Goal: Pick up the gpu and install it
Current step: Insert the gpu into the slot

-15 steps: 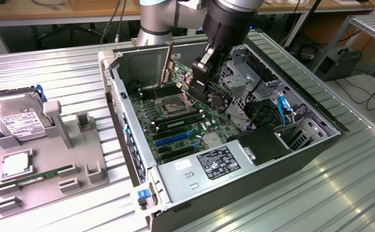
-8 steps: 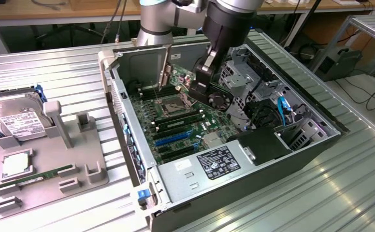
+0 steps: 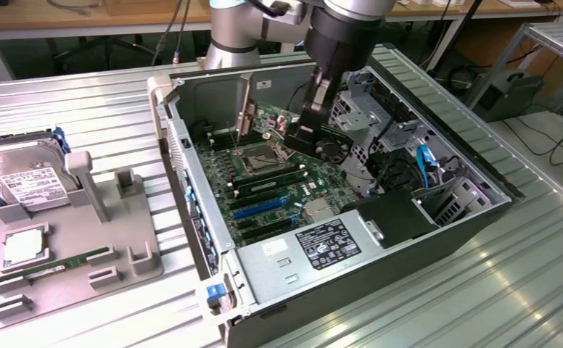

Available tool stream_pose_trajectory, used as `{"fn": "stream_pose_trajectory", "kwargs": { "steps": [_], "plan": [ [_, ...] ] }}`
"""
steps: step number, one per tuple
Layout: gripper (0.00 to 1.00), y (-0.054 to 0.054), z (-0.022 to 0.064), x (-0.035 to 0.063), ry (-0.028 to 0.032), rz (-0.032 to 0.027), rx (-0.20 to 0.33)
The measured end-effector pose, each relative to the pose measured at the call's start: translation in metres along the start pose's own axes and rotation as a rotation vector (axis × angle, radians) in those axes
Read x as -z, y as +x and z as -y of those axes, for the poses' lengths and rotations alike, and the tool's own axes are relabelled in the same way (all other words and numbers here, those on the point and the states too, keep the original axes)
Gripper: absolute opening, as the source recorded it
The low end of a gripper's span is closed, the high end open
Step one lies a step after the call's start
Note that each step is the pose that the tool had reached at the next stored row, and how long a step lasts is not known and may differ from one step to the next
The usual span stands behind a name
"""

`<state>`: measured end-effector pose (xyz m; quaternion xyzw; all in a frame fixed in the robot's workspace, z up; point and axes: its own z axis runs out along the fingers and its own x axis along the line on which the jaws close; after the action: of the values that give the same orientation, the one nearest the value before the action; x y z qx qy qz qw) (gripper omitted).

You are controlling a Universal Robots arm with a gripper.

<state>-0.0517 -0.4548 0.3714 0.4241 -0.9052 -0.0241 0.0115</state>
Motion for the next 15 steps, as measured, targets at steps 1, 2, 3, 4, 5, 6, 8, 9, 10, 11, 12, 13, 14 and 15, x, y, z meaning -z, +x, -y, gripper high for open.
{"fn": "stream_pose_trajectory", "kwargs": {
  "steps": [1,2,3,4,5,6,8,9,10,11,12,13,14,15],
  "plan": [
    [0.26,0.0000,0.0000,-0.0001,0.0007,0.0000,0.015],
    [0.26,0.0000,0.0000,-0.0003,0.0015,0.0000,0.032],
    [0.26,0.0000,0.0000,-0.0004,0.0020,-0.0001,0.046],
    [0.26,0.0000,0.0000,-0.0006,0.0026,-0.0004,0.062],
    [0.26,0.0000,0.0000,-0.0007,0.0031,-0.0006,0.077],
    [0.26,0.0000,0.0000,-0.0009,0.0035,-0.0010,0.092],
    [0.26,0.0000,0.0001,-0.0012,0.0039,-0.0021,0.126],
    [0.26,0.0000,0.0001,-0.0013,0.0040,-0.0028,0.141],
    [0.26,0.0001,0.0001,-0.0014,0.0039,-0.0036,0.157],
    [0.26,0.0001,0.0000,-0.0016,0.0039,-0.0044,0.175],
    [0.26,0.0000,0.0000,-0.0019,0.0037,-0.0053,0.196],
    [0.26,0.0000,0.0001,-0.0029,0.0025,-0.0060,0.242],
    [0.26,0.0000,0.0001,-0.0032,0.0019,-0.0061,0.258],
    [0.26,0.0000,0.0002,-0.0036,0.0010,-0.0060,0.282]
  ]
}}
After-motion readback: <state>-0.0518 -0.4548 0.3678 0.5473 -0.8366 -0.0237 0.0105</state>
